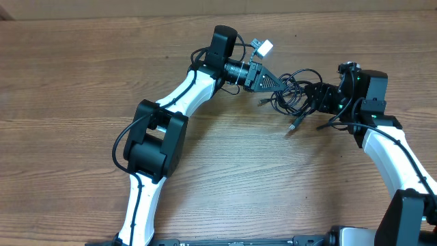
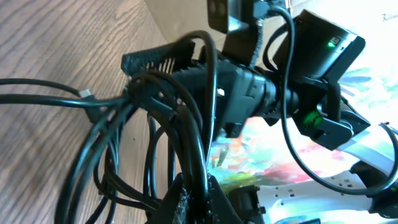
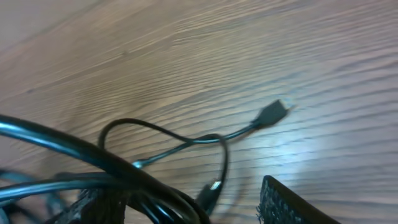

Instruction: Untangle cables

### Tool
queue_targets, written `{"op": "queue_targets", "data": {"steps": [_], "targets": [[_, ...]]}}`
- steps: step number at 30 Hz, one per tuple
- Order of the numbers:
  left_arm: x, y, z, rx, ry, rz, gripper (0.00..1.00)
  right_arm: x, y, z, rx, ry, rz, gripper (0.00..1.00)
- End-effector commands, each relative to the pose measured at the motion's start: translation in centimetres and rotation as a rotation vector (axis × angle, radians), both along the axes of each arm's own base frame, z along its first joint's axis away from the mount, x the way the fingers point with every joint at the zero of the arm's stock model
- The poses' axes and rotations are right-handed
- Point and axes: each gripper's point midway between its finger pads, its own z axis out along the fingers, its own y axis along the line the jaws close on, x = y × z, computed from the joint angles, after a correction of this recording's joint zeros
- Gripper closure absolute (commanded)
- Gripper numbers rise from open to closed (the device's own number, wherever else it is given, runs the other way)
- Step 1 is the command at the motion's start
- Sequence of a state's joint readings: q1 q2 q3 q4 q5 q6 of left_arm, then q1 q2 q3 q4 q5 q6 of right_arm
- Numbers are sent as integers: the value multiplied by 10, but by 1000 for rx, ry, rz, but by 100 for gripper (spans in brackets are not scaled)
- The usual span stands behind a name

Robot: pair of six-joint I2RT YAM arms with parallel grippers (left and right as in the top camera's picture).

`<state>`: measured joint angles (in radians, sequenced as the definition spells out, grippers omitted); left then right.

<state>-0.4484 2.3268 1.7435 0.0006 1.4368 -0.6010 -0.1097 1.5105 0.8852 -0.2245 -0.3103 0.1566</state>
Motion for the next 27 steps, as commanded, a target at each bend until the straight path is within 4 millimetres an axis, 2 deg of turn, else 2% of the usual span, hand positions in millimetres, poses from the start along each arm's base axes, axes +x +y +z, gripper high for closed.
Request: {"op": "queue_targets", "data": {"steps": [1, 16, 27], "targets": [[-16, 4, 9, -50, 42, -98, 96, 5, -31, -1, -121, 9, -128, 33], [-15, 11, 12, -56, 73, -109, 96, -12, -100, -5, -418, 82, -409, 23], [-4, 22, 12, -57, 72, -80, 96, -25, -132, 3, -568, 101, -549, 18]]}}
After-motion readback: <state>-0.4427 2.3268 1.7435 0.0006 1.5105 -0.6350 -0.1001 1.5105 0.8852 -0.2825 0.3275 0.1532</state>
